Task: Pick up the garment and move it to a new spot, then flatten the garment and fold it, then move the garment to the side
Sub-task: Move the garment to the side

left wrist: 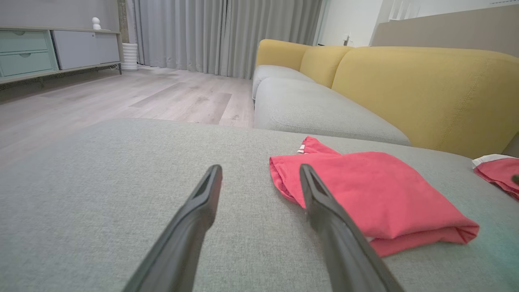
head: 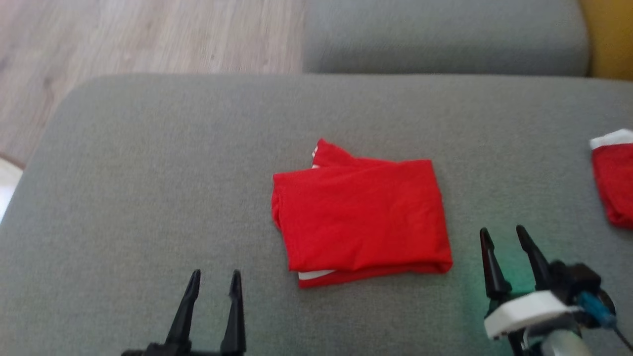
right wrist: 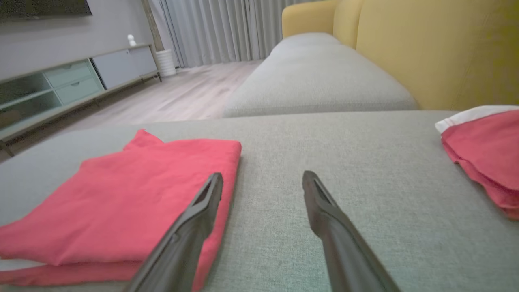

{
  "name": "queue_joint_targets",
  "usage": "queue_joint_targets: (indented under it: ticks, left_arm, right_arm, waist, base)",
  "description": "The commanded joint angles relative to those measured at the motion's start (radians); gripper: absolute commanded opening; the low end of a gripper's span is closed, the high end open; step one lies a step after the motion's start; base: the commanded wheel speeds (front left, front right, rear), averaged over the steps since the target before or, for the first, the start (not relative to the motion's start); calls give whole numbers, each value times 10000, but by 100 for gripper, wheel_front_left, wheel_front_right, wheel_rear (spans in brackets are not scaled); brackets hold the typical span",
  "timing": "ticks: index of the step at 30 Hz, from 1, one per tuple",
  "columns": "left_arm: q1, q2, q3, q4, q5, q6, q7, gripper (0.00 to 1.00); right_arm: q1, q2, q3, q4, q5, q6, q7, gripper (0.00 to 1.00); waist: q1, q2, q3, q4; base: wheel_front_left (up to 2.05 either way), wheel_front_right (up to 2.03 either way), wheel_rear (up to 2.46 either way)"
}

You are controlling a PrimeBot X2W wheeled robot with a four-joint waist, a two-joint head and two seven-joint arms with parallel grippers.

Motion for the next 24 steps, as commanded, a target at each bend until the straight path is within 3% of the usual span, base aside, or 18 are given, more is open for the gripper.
queue_joint_targets:
  ticks: [1,5,14,15,16,17,24]
  left_arm:
    - [-584,-122,184,-332,-61,57,-95,100]
    - [-989,-122,12,-321,-133,93,-95,100]
    - [-1591,-122,-306,-213,-170,107,-95,100]
    - [-1626,-122,-324,-199,-173,118,-95,100]
    - [-1649,-122,-336,-192,-184,134,-95,100]
    - [-1664,-122,-342,-192,-196,150,-95,100]
    - [-1651,-122,-269,-320,-306,241,-95,100]
  right_arm:
    - [-710,-190,163,59,-124,65,-110,100]
    - [-1888,-99,382,1336,130,65,371,100]
    - [-3391,-193,1262,2930,1053,65,2168,100]
    - [-3483,-204,1344,3056,1164,65,2386,47]
    - [-3553,-206,1368,3141,1280,65,2551,7]
    - [-3604,-209,1395,3178,1382,65,2670,0]
    - [-3836,-566,1343,2588,1648,65,2728,0]
  waist:
    - [-2,0,347,164]
    - [-2,0,858,293]
    - [-2,0,1330,549]
    - [-2,0,1343,566]
    - [-2,0,1352,578]
    - [-2,0,1360,582]
    - [-2,0,1546,39]
  base:
    - [0,0,0]
    - [0,0,0]
    - [0,0,0]
    - [0,0,0]
    - [0,0,0]
    - [0,0,0]
    - [0,0,0]
